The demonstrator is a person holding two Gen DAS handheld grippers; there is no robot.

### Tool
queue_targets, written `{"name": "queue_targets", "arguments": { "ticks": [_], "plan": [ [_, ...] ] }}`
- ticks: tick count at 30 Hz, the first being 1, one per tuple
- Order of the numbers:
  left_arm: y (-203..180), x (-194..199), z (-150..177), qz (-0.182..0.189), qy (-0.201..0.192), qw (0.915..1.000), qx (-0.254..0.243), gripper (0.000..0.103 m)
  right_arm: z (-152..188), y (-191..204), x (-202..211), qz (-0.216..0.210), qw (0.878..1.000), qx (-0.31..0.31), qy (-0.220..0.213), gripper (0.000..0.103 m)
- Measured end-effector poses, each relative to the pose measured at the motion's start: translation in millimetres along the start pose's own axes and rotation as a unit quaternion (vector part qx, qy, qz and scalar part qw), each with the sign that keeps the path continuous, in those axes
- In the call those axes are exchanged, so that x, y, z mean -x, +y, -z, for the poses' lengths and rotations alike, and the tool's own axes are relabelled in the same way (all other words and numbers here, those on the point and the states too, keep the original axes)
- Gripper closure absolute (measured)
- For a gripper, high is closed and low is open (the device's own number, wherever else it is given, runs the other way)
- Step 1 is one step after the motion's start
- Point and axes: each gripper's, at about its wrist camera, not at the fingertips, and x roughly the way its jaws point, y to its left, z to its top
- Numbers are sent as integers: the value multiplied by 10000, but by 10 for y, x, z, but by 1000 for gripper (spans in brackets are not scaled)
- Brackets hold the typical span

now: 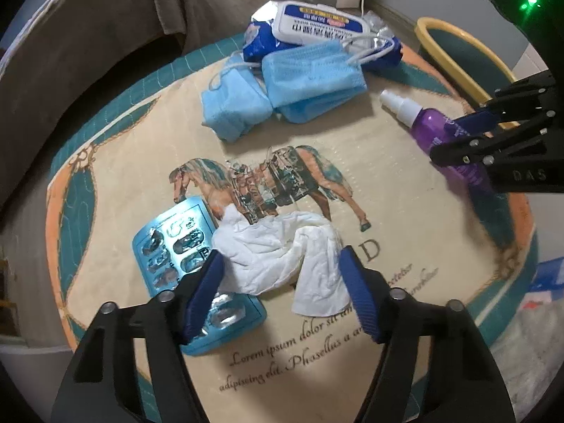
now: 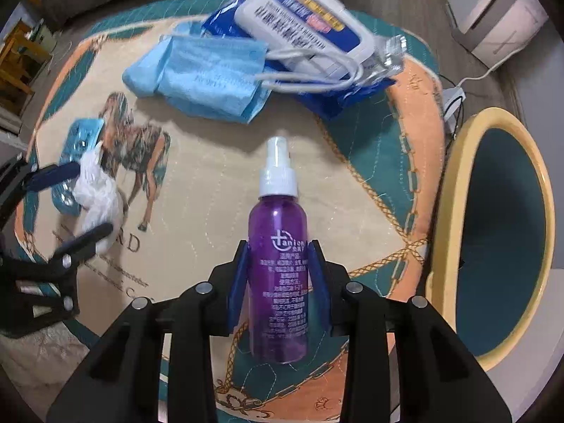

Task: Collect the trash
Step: 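Grasp the purple spray bottle with the right tool while the left tool grasps the white tissue, then carry the spray bottle over the bin with the right tool while the left tool carries the tissue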

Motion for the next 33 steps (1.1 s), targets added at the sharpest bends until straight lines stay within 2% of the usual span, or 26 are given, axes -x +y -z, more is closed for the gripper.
{"name": "queue_targets", "arguments": {
  "ticks": [1,3,4,5,6,10,17,27,33],
  "plan": [
    [-11,-14,-4,-3,-20,10000,-29,39,3,15,-8,41,10000,68,15,70],
    [-43,-21,-15,74,-60,9999,-105,60,-5,32,-9,62,9999,130,25,71],
    [-68,-12,-25,100,-91,9998,-146,66,-9,25,1,38,9999,115,23,71],
    [-85,7,-31,104,-135,9997,-179,79,-8,17,16,3,9999,113,19,71],
    [-108,31,-43,116,-191,9995,-212,83,-14,15,31,2,9999,125,7,71],
    [-160,159,-101,219,-417,9986,-245,85,-43,-53,133,67,9998,153,-105,71],
    [-182,361,-164,282,-678,9972,-166,85,-12,-185,518,13,9986,-198,-495,71],
    [-442,672,-350,470,-1103,9926,-179,85,162,-743,896,122,9926,-772,-927,71],
    [-594,701,-397,532,-1142,9917,-273,85,330,-1082,1053,267,9856,-1210,-1150,71]
  ]
}}
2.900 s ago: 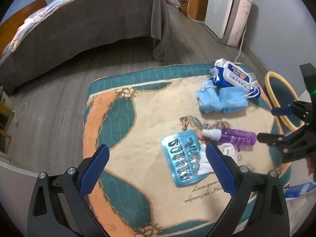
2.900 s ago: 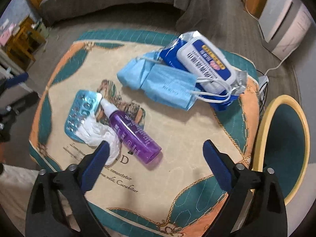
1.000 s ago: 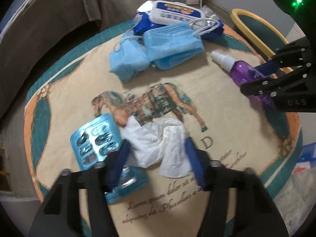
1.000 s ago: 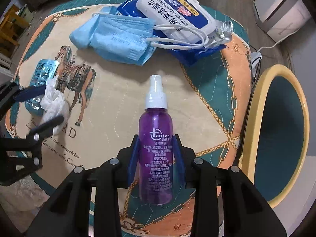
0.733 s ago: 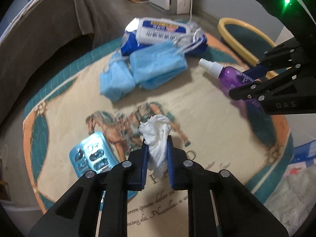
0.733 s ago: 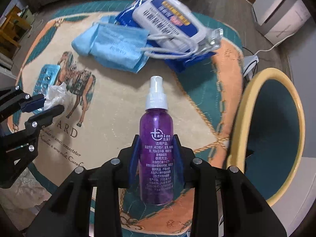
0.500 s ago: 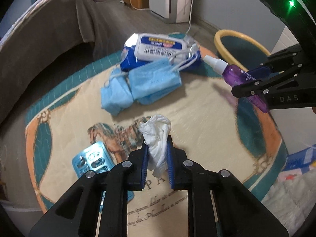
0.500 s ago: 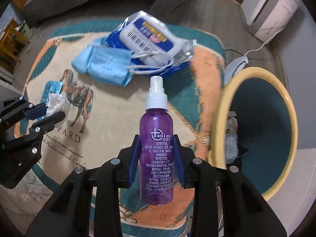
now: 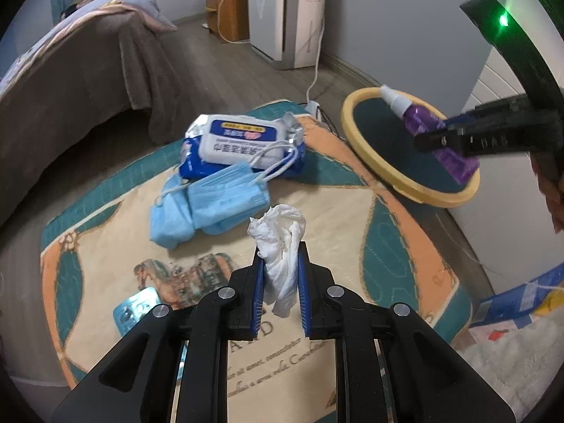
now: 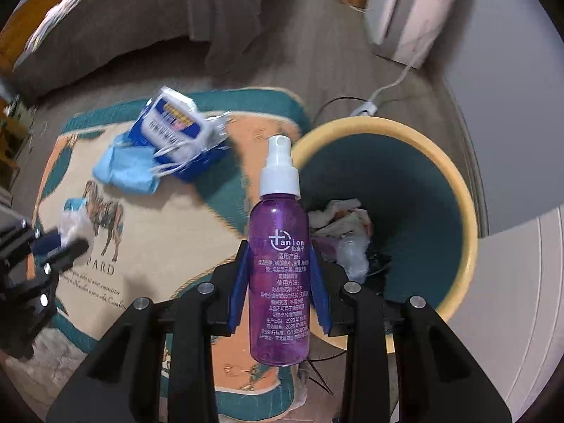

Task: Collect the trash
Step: 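Carry the spray bottle over the bin with the right tool while the left tool carries the tissue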

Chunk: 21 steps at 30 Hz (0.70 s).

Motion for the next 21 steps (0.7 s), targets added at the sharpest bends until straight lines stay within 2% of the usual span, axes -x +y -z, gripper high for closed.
{"name": "queue_targets", "arguments": {
  "ticks": [4,11,21],
  "plan": [
    [-181,-19,24,-52,58,9995,-291,85,-4,-233,41,55,9997,-234,-70,71],
    [-501,17,-79,87,15,9978,-654,85,16,-569,7,206,9983,-530,-132,71],
    [-1065,-134,-368,462,15,9934,-1047,85,154,-1122,-136,244,9924,-1201,-120,71]
  ]
}}
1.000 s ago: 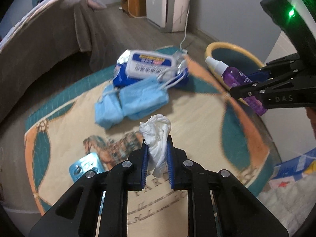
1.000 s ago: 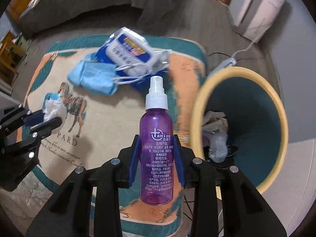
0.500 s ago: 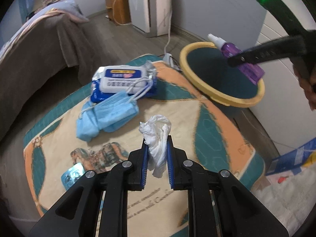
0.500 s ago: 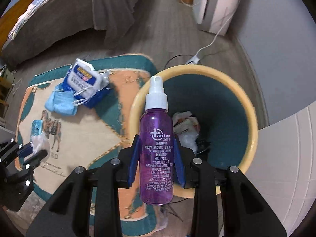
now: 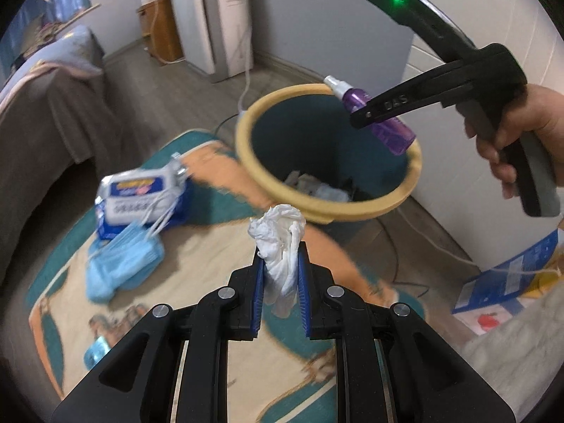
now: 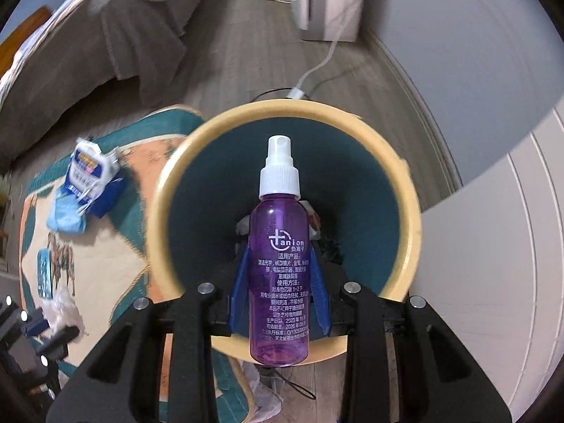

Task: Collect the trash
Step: 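Carry the spray bottle over the bin with the right tool while the left tool carries the tissue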

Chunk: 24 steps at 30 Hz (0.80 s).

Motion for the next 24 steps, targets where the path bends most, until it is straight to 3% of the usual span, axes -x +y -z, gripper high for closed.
{"name": "queue_targets", "arguments": {
  "ticks": [8,15,24],
  "plan": [
    [-257,-279,-370,260,101,9990,-352,85,30,-404,-101,-20,9971,-759,9,71],
    [-451,-534,-618,456,196,9976,-488,85,66,-502,-197,-12,9951,-986,112,71],
    [-314,-771,-790,257,271,9988,-303,85,18,-422,-161,-82,9959,-902,-58,71]
  ]
}}
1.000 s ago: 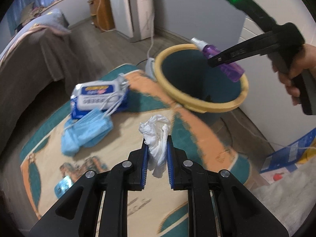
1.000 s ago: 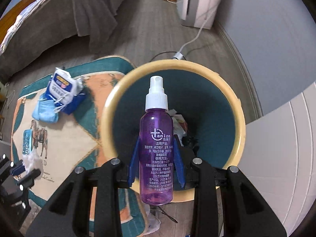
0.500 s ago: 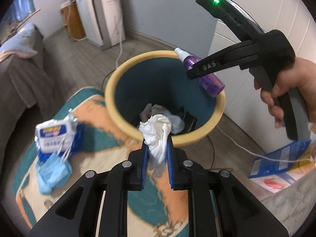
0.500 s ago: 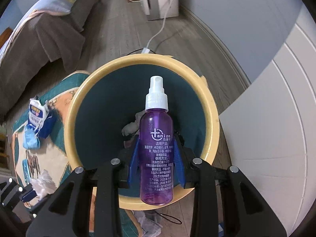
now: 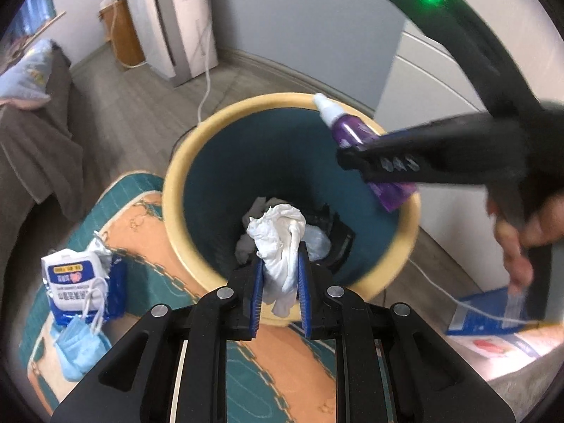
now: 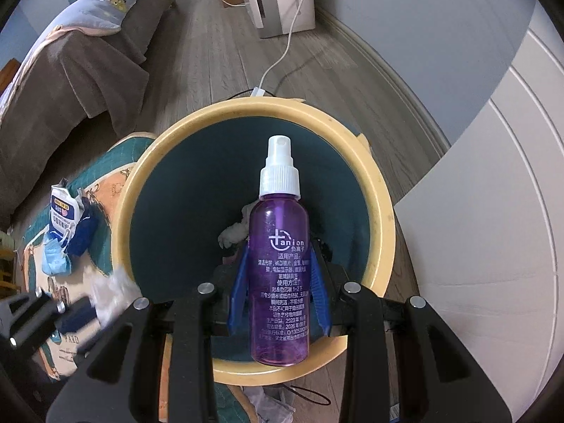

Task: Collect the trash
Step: 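Carry the spray bottle over the bin with the right tool while the left tool carries the tissue, then release the spray bottle into the bin with the right tool while the left tool releases the tissue, then move both open tools back over the mat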

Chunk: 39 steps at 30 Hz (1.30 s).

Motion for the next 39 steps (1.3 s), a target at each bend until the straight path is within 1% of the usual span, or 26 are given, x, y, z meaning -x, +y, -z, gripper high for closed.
{"name": "queue_targets", "arguments": {
  "ticks": [3,7,10,12,13,15,16,17,18,20,22,25,26,27,28,29,31,34,39],
  "plan": [
    [117,47,-104,-113,-148,9997,142,84,-18,-24,3,-6,10000,-72,-48,71],
    [281,163,-248,-213,-439,9982,349,82,-27,-49,13,41,9999,-129,-92,71],
    [338,247,-287,-207,-638,9968,427,72,-41,-49,31,33,9998,-142,-160,71],
    [361,287,-288,-222,-749,9959,459,61,-50,-30,45,31,9997,-108,-218,71],
    [371,291,-297,-204,-777,9957,471,59,-53,-19,55,27,9996,-85,-252,71],
    [381,295,-285,-157,-804,9955,485,50,-58,7,55,9,9996,-49,-276,71],
    [381,294,-274,-156,-806,9955,482,48,-60,23,57,19,9996,-18,-284,71],
    [377,294,-257,-176,-805,9955,473,42,-56,44,58,47,9996,26,-293,71],
    [387,284,-250,-207,-805,9954,466,36,-58,57,61,55,9995,58,-300,69],
    [404,272,-228,-293,-769,9955,469,32,-69,78,83,62,9993,105,-360,63],
    [434,271,-198,-362,-728,9955,476,27,-75,87,90,78,9992,124,-379,46],
    [471,302,-153,-438,-737,9950,505,21,-80,110,104,160,9989,197,-386,38],
    [477,312,-139,-466,-729,9949,518,18,-77,119,112,201,9988,222,-381,36],
    [497,329,-117,-514,-724,9946,541,15,-77,130,120,213,9988,229,-371,29],
    [519,356,-88,-555,-734,9941,572,14,-75,138,129,203,9989,226,-360,25],
    [540,380,-59,-578,-736,9938,600,12,-73,145,150,183,9990,215,-355,24],
    [585,459,22,-661,-740,9927,685,10,-79,170,196,150,9990,199,-376,16],
    [656,558,155,-828,-672,9915,747,10,-89,291,296,83,9987,260,-424,11],
    [788,830,349,-1055,-629,9888,848,10,-83,575,488,121,9967,575,-560,6]
  ]
}}
